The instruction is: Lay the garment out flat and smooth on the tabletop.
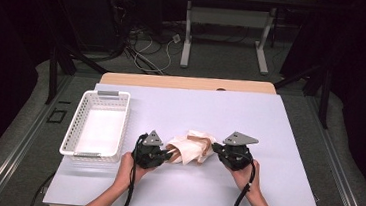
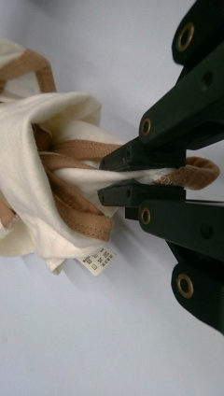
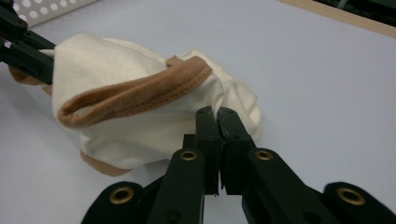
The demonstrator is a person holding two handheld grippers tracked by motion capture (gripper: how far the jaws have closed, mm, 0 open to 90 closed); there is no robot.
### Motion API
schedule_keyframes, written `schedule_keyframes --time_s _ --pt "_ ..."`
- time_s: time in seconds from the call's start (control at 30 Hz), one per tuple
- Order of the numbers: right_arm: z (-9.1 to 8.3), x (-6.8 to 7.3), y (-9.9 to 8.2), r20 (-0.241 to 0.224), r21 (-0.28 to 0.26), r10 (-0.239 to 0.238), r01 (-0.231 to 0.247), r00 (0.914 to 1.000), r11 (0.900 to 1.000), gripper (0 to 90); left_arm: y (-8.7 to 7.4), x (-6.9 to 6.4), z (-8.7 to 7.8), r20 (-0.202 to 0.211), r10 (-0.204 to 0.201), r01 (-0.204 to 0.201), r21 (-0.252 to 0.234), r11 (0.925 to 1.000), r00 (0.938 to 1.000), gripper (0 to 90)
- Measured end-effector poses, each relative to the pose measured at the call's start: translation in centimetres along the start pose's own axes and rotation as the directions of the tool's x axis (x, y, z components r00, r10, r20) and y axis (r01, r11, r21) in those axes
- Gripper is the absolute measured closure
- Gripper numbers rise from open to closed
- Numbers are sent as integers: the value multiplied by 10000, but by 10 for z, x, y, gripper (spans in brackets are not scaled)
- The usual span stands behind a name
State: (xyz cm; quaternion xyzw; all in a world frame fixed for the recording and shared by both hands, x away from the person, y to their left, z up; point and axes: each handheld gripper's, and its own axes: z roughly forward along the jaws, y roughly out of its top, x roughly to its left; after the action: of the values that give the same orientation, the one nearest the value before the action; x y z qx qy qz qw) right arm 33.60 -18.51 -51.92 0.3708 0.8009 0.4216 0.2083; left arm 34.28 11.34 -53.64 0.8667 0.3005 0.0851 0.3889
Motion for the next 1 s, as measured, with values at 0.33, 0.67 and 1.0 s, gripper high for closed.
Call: schedule_keyframes --time_s 0.33,0.67,1.0 --pt "-3 -17 -5 526 223 417 -430 9977 9988 880 -3 7 -1 -374 -355 369 375 9986 9987 844" --pt "5 -24 -12 254 1002 814 -835 9964 9915 751 1 2 2 -403 19 8 665 9978 9992 556" --pt "-11 -27 -5 14 842 880 -878 9961 9926 476 7 -10 -5 -619 536 -521 250 9983 9966 272"
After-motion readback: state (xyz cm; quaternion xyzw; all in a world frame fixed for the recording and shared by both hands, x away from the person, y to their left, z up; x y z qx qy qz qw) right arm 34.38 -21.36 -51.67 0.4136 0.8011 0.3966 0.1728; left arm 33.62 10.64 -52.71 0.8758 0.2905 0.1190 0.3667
